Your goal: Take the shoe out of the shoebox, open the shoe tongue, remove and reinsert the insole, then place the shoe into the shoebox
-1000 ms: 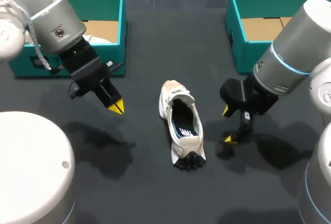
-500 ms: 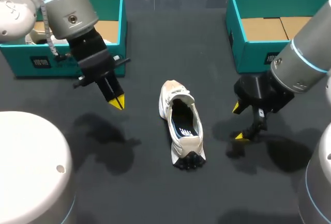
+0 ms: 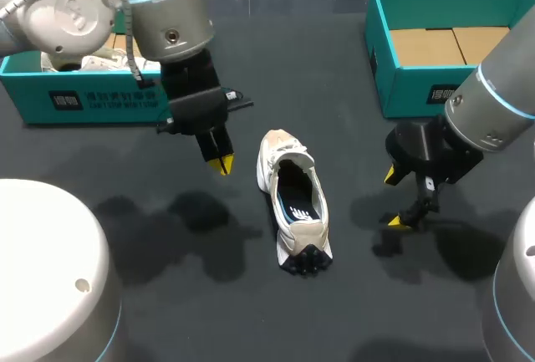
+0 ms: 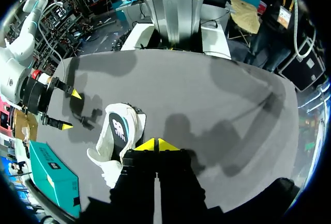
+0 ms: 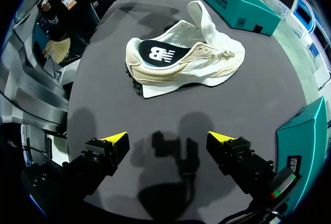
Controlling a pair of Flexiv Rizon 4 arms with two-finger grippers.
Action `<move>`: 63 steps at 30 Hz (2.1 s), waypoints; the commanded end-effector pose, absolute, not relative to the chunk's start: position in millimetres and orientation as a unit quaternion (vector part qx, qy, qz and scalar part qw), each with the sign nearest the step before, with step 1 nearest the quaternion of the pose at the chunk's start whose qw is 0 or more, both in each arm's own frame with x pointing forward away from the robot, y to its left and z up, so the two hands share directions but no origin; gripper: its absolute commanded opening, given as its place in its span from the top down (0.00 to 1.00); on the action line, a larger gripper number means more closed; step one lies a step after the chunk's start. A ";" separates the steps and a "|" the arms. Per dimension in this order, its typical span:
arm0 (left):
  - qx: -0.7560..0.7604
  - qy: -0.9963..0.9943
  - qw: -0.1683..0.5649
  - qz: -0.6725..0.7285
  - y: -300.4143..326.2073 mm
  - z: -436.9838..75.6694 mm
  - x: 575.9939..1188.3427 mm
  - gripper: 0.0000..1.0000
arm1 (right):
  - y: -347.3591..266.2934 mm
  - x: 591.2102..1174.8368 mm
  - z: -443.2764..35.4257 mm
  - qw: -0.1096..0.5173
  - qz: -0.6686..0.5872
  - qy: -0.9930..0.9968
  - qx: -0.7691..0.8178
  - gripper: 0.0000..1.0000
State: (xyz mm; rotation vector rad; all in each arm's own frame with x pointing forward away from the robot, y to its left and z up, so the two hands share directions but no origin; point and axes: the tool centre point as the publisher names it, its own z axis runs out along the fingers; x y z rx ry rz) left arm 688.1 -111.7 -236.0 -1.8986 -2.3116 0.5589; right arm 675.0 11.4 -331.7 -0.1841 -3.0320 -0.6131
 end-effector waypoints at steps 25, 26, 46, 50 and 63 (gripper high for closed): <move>-0.736 -0.669 0.067 0.079 -195.7 -267.2 675.5 1.00 | -18.1 662.7 -325.8 0.022 -0.207 -0.976 -0.069 0.00; -0.736 -0.669 0.067 0.079 -195.7 -267.2 675.5 1.00 | -18.1 662.7 -325.8 0.022 -0.207 -0.976 -0.069 0.00; -0.739 -0.659 0.111 0.084 -216.6 -322.7 690.7 1.00 | -18.1 662.7 -325.8 0.022 -0.207 -0.976 -0.069 0.00; -0.746 -0.649 0.124 0.086 -217.4 -332.9 687.5 1.00 | -18.1 662.7 -325.8 0.022 -0.207 -0.976 -0.069 0.00; -0.749 -0.643 0.142 0.076 -207.6 -351.6 677.8 1.00 | -18.1 662.7 -325.8 0.022 -0.207 -0.976 -0.069 0.00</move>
